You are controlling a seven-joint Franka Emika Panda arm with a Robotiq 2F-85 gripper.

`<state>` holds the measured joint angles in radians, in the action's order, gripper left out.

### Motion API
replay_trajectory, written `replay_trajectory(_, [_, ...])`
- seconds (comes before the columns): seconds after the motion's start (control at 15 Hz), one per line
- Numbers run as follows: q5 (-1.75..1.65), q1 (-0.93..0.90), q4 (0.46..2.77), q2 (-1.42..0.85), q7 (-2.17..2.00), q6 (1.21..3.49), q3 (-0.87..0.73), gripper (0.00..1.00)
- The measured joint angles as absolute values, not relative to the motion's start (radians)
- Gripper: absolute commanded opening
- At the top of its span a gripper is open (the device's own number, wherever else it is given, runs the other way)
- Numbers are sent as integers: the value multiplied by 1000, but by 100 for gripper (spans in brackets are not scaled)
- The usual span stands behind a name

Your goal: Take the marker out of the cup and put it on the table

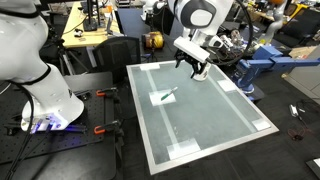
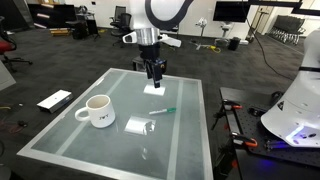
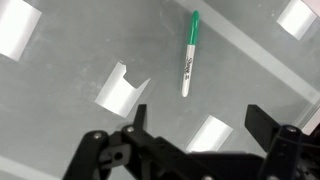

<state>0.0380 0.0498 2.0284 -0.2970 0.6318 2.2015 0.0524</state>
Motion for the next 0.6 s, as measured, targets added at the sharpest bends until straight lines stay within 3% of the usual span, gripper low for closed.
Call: replay_trajectory(0.6, [-57,29,2093,-205,535,2230,53,100])
